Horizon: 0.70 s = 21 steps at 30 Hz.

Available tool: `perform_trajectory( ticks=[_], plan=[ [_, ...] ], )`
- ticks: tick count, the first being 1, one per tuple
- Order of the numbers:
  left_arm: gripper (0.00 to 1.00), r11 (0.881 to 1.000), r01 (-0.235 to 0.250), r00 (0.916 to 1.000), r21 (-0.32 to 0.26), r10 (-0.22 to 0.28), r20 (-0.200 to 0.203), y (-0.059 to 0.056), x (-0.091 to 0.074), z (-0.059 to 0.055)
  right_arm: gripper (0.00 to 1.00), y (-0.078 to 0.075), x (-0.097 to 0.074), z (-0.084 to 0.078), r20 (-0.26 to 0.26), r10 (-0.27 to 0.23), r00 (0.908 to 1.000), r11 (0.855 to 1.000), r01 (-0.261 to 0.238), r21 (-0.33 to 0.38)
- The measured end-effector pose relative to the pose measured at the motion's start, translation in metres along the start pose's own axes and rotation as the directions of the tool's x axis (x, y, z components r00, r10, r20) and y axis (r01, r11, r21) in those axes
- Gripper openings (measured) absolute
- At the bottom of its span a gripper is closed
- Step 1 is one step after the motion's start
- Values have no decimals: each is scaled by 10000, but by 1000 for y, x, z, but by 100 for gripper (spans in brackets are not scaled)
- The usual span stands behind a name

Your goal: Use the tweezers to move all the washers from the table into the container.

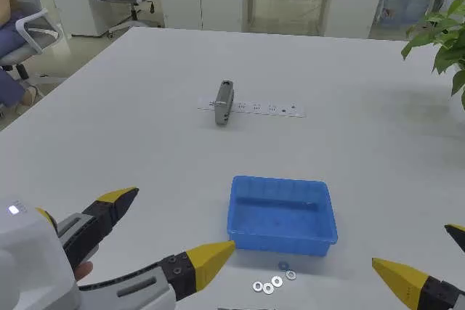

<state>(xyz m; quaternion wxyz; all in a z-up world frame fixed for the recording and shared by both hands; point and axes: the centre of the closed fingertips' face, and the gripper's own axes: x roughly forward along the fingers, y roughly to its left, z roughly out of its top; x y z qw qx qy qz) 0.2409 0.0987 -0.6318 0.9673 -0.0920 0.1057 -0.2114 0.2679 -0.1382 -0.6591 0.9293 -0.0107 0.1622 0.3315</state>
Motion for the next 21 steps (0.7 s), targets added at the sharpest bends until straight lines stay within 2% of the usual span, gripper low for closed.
perform_trajectory(
  ticks=[7,11,15,18,20,21],
  plan=[
    [92,10000,-89,10000,41,89,-28,2,-1,-1,67,-3,-1,0,36,-111,9999,9999,111,52],
    [97,9997,-235,9997,95,235,1,4,-1,-1,74,-11,-1,1,227,-335,9992,9994,336,-57],
    [99,9991,-374,9990,185,369,233,7,-2,3,85,-14,-1,9,676,-569,9961,9979,589,-279],
    [99,9992,-348,9979,194,336,560,7,-2,9,86,-13,0,11,842,-420,9956,9991,413,103],
    [99,9998,-131,9991,-122,136,389,6,-2,8,87,-15,0,11,813,-497,9955,9987,489,123],
    [99,9998,-171,9993,-104,174,329,7,-1,7,87,-16,0,9,717,-484,9962,9987,470,216]
  ],
)
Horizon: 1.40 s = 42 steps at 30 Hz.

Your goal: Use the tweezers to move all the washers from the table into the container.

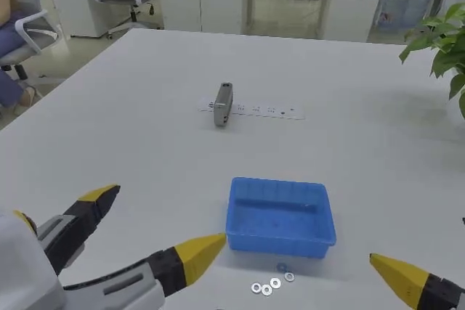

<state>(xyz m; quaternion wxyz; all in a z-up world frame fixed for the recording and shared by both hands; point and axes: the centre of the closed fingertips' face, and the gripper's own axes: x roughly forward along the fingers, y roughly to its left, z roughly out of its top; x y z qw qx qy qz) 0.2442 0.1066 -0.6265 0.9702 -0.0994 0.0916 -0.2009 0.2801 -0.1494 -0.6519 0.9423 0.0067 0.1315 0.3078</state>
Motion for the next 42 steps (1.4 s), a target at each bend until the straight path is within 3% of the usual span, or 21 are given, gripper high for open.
perform_trajectory(
  ticks=[2,10,24,35,39,42],
  plan=[
    [99,9999,-106,9998,79,108,-153,2,0,-3,86,1,0,-1,-62,39,10000,10000,-39,33],
    [99,9999,-67,9999,-92,66,-82,1,0,-2,76,7,-1,0,-110,215,9997,9997,-214,87],
    [99,9998,101,9998,-144,-104,-189,-4,0,-3,74,9,-3,1,-65,279,9996,9995,-278,122],
    [98,9998,-76,9997,-191,71,-231,-4,-7,-1,71,13,1,2,-156,539,9984,9985,-538,63],
    [92,9999,-151,9989,18,151,-452,-1,-10,-6,67,17,1,0,-249,635,9977,9980,-636,-35],
    [88,9998,-130,9961,139,142,-868,1,-8,-16,63,19,0,-10,-730,714,9948,9965,-742,-373]
  ],
)
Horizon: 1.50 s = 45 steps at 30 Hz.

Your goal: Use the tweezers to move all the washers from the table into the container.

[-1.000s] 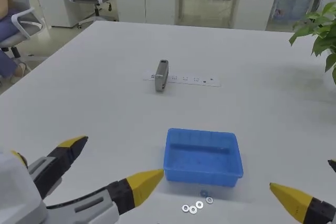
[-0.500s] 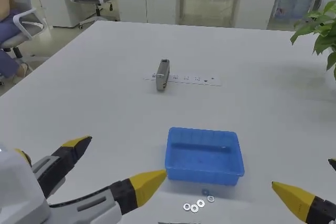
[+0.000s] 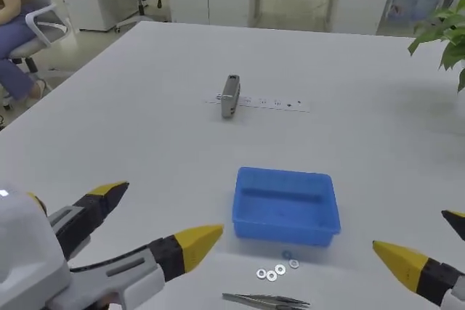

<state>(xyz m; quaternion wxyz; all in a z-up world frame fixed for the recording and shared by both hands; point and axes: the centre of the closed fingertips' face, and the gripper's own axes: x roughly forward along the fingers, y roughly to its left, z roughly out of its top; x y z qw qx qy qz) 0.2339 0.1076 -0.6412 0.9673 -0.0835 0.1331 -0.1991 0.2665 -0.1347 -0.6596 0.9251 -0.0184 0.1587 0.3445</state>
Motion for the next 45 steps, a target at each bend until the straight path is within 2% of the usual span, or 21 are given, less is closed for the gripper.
perform_trajectory(
  ticks=[4,6,9,12,15,19,21,22,26,29,30,31,35,36,37,38,39,40,41,44,45],
  plan=[
    [79,9992,383,9976,104,-376,-588,-6,6,-15,51,4,1,-14,-631,312,9975,9994,-322,-153],
    [72,9971,751,9920,85,-738,-1019,-12,9,-25,42,9,2,-19,-817,642,9946,9976,-660,-200],
    [58,9884,1501,9761,244,-1442,-1625,-23,12,-39,33,16,5,-25,-1145,997,9884,9935,-1052,-429],
    [47,9752,2188,9504,326,-2054,-2338,-33,15,-56,24,24,9,-34,-1534,1351,9789,9872,-1463,-643],
    [42,9598,2727,9154,659,-2378,-3247,-39,20,-75,16,32,14,-43,-1870,1741,9668,9791,-1902,-716],
    [33,9317,3433,8720,1187,-2693,-4088,-43,26,-92,14,39,22,-60,-2418,2159,9460,9675,-2407,-776],
    [30,9226,3665,8582,1206,-2851,-4269,-44,31,-97,14,43,27,-69,-2721,2373,9326,9604,-2673,-787],
    [29,9143,3853,8434,1251,-2939,-4499,-44,33,-102,14,44,28,-70,-2768,2415,9301,9588,-2726,-794],
    [25,8873,4370,7988,1472,-3076,-5169,-41,39,-117,14,53,37,-85,-3224,2899,9011,9443,-3242,-572],
    [21,8666,4743,7534,1551,-3083,-5808,-36,43,-128,14,58,42,-93,-3532,3128,8817,9331,-3547,-591],
    [21,8631,4777,7546,1642,-3074,-5797,-36,46,-128,14,60,44,-97,-3725,3197,8712,9263,-3701,-706],
    [21,8598,4839,7495,1628,-3112,-5843,-36,48,-129,14,60,44,-100,-3922,3220,8617,9210,-3810,-809],
    [20,8370,5179,7166,1768,-3116,-6240,-37,52,-139,14,68,51,-114,-4632,3468,8156,8865,-4464,-1221],
    [20,8278,5300,7042,1840,-3088,-6393,-38,52,-143,14,70,53,-117,-4823,3514,8024,8772,-4622,-1298],
    [18,8256,5325,7012,1865,-3070,-6434,-38,53,-144,14,71,55,-124,-5166,3468,7828,8618,-4834,-1539],
    [18,8199,5392,6913,1923,-3005,-6571,-38,53,-148,15,72,57,-127,-5317,3428,7744,8525,-4942,-1701],
    [18,8137,5449,6802,2024,-2878,-6742,-37,54,-151,15,73,59,-133,-5609,3393,7551,8339,-5174,-1921],
    [18,8088,5475,6760,2147,-2762,-6832,-36,54,-152,15,75,60,-136,-5764,3382,7439,8209,-5327,-2058],
    [18,8030,5497,6730,2302,-2625,-6915,-34,55,-153,15,76,62,-139,-5921,3296,7354,8119,-5408,-2198],
    [15,7772,5700,6509,2665,-2292,-7237,-31,56,-159,15,79,70,-142,-6086,3343,7196,7873,-5683,-2394],
    [14,7711,5747,6461,2742,-2219,-7303,-30,57,-160,15,80,72,-145,-6243,3329,7067,7709,-5852,-2513]
  ],
)
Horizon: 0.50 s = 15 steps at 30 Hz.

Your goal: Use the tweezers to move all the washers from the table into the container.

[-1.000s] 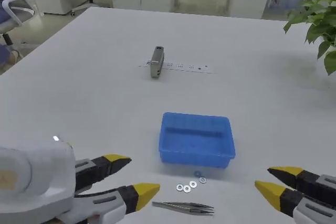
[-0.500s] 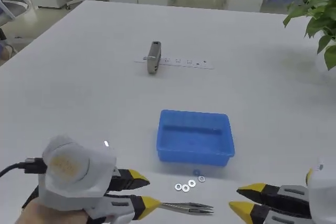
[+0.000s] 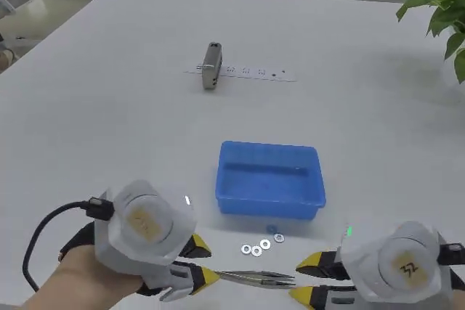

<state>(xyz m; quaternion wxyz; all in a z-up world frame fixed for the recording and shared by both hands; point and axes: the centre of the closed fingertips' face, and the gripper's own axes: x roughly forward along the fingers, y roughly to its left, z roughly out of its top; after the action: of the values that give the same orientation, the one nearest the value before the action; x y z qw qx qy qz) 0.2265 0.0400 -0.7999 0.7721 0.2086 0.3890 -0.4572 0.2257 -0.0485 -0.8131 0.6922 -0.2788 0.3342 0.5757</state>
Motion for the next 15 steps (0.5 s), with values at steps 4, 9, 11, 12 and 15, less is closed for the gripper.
perform_trajectory(
  ticks=[4,9,11,12,15],
  plan=[
    [11,9999,118,9994,50,-116,-326,0,4,-2,15,-2,7,3,-209,160,9997,9991,-168,-398],
    [9,9964,131,9936,832,-36,-1132,1,11,-11,14,-3,13,5,-330,398,9987,9974,-417,-590],
    [9,9973,258,9936,681,-181,-1118,-1,14,-10,14,-3,14,4,-385,427,9983,9966,-452,-682],
    [9,9974,308,9932,657,-231,-1144,-1,16,-10,14,-3,14,4,-388,452,9982,9966,-477,-679],
    [7,9907,248,9860,1340,-21,-1669,1,18,-17,13,-2,17,4,-400,603,9974,9956,-630,-689]
  ],
)
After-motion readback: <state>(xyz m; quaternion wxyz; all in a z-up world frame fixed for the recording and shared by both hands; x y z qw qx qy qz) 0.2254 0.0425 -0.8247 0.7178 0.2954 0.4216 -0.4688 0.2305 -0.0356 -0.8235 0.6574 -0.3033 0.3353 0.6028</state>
